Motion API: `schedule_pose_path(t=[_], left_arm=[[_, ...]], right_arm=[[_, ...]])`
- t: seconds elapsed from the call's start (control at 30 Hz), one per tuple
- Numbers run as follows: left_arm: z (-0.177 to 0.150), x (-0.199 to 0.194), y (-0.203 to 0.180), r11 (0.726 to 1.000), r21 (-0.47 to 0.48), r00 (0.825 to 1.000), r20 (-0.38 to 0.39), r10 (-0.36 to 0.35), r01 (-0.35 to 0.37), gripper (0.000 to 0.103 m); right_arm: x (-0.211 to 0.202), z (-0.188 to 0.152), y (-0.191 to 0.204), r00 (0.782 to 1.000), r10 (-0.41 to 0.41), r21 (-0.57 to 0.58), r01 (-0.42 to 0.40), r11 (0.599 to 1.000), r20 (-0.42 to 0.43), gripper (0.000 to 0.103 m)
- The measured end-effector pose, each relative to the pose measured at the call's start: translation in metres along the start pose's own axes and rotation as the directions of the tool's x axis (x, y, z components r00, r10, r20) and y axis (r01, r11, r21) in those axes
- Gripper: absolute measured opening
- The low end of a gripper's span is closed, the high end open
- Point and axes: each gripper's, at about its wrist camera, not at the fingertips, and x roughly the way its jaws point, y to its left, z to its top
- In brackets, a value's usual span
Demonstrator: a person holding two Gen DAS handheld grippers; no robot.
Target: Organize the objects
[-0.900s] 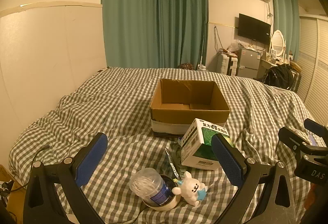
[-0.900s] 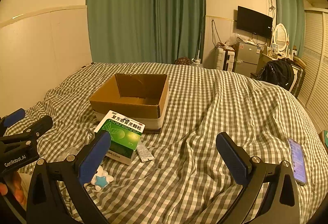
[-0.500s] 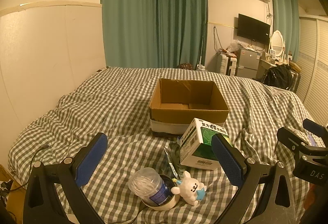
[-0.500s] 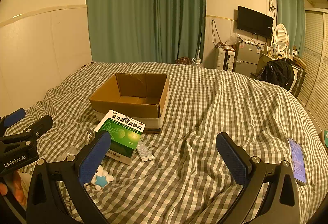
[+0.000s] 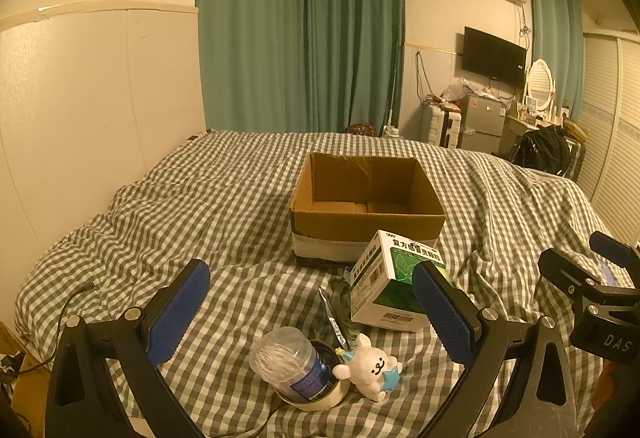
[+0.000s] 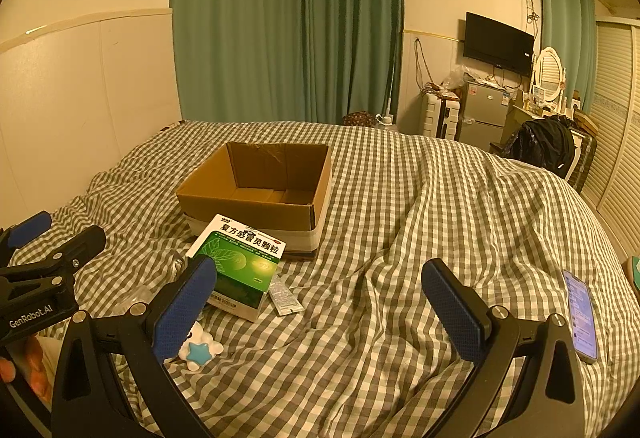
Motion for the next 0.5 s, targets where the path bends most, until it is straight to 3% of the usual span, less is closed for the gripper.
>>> schedule_pose_path(t=[0.5], left_arm=[[0.0018, 0.0001, 0.0026, 1.000, 0.004, 1.000, 0.001, -0.001, 0.001, 0.103]], right_arm=[[-0.0019, 0.0031, 0.0045, 1.000, 0.010, -0.012, -0.010, 1.000, 0.003, 0.103]])
